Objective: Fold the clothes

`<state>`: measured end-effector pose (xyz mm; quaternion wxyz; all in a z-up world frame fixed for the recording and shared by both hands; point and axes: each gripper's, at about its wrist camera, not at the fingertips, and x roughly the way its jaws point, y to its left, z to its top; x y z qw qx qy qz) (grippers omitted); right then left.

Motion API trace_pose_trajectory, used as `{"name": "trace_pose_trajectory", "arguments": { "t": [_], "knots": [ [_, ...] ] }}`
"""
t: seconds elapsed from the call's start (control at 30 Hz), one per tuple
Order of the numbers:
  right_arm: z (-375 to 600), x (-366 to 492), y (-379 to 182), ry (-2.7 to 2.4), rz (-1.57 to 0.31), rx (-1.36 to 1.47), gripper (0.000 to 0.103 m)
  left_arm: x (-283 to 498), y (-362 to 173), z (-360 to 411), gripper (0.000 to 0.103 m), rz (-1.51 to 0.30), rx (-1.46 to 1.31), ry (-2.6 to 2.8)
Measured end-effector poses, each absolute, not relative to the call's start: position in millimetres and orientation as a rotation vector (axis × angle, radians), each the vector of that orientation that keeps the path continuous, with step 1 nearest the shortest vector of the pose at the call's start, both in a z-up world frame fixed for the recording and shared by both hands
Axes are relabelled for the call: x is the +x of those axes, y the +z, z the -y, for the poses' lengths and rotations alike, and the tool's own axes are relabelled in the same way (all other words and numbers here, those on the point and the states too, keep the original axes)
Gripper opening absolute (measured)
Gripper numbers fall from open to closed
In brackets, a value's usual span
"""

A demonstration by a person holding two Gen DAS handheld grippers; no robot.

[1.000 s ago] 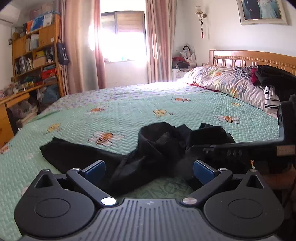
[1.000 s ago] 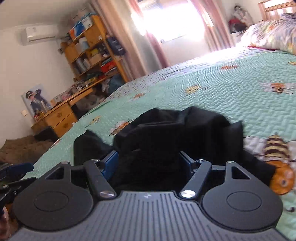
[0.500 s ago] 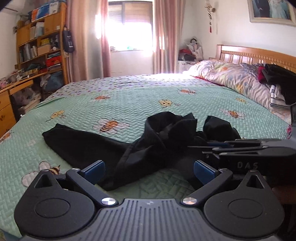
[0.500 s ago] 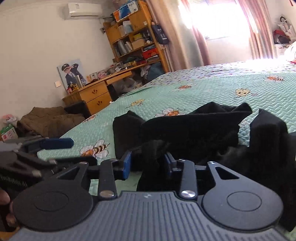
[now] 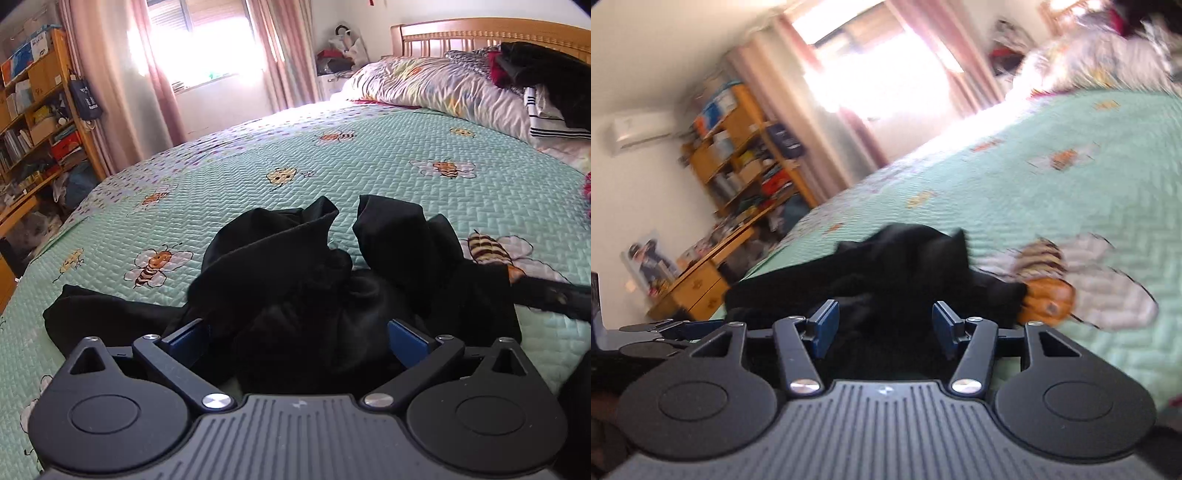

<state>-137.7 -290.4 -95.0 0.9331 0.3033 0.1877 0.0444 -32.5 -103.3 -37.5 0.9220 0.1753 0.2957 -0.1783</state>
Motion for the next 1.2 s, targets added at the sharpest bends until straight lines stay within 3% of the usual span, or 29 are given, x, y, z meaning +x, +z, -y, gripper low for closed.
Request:
{"name": "trace_pose_trajectory", "arguments": {
  "t": [0.07, 0.1, 0.13, 0.33, 0.5, 0.6, 0.63, 0.83, 1.1, 1.17, 1.2],
  "knots": [
    [294.1, -139.7, -98.3, 0.083, -0.377, 0.644, 0.058, -23.4, -35.1, 108.5, 0.084, -0.609, 0.335, -0.363],
    [295.1, -140.0, -100.3, 0.085, -0.371, 0.645, 0.059, -19.3, -34.5, 109.0, 0.048, -0.608, 0.316, -0.368],
    [295.7, -139.9, -99.8, 0.090, -0.365, 0.641, 0.061, -17.4, -32.3, 105.1, 0.020, -0.609, 0.275, -0.383],
    [295.6, -145.1, -94.0, 0.126, -0.303, 0.586, 0.063, -67.3, -15.1, 47.9, 0.013, -0.455, 0.121, -0.410],
    [286.0, -135.7, -81.6, 0.241, -0.271, 0.611, 0.065, -155.2, -11.0, -10.5, 0.013, -0.311, 0.236, -0.362],
    [272.4, -104.1, -80.4, 0.349, -0.337, 0.768, 0.083, -173.8, -16.1, -28.7, 0.013, -0.326, 0.236, -0.329],
    [267.9, -93.6, -79.9, 0.385, -0.360, 0.821, 0.085, -176.3, -16.7, -29.9, 0.013, -0.319, 0.240, -0.328],
    [245.8, -34.7, -90.7, 0.488, -0.539, 1.141, 0.085, -184.5, -16.5, -34.1, 0.014, -0.262, 0.274, -0.352],
    [231.6, -6.2, -117.2, 0.467, -0.597, 1.374, 0.085, -189.9, -16.6, -26.3, 0.014, -0.215, 0.312, -0.398],
    [226.5, 4.4, -120.1, 0.447, -0.590, 1.399, 0.081, -189.7, -17.5, -24.7, 0.014, -0.221, 0.318, -0.396],
    [222.8, 10.2, -120.9, 0.443, -0.589, 1.400, 0.070, -189.8, -18.0, -24.2, 0.014, -0.224, 0.320, -0.394]
  ]
}}
